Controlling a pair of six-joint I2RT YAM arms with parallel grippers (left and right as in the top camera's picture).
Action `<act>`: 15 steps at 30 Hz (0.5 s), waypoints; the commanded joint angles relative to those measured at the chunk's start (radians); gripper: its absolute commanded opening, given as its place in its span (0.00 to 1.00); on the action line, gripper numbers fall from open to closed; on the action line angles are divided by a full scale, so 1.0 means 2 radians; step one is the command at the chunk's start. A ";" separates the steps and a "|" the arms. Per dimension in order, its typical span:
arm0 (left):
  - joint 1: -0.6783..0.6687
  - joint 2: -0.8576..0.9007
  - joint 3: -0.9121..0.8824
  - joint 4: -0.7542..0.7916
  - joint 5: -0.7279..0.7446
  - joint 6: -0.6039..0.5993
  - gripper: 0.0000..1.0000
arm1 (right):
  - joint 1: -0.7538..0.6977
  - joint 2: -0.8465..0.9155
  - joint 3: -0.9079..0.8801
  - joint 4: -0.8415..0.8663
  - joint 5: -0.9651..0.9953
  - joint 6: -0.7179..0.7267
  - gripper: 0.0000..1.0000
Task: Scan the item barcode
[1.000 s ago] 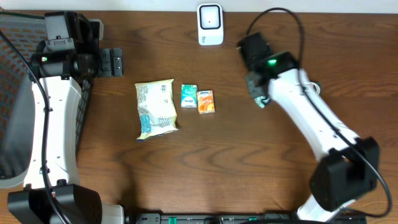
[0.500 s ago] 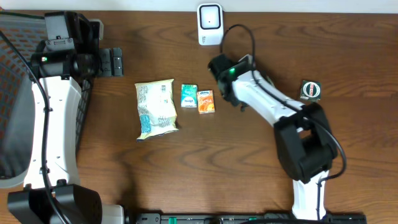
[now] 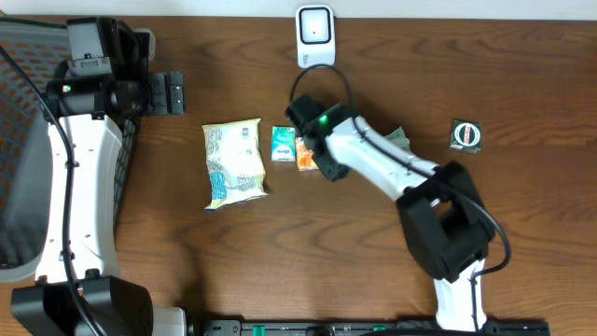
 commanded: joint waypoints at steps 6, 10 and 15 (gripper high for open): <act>-0.001 0.001 0.006 -0.001 -0.003 0.007 0.98 | -0.145 -0.035 0.073 -0.038 -0.266 -0.012 0.54; -0.001 0.001 0.006 -0.001 -0.003 0.007 0.98 | -0.200 -0.033 0.071 -0.041 -0.318 -0.011 0.46; -0.001 0.001 0.006 -0.001 -0.003 0.007 0.97 | -0.217 -0.031 0.051 -0.002 -0.318 -0.005 0.36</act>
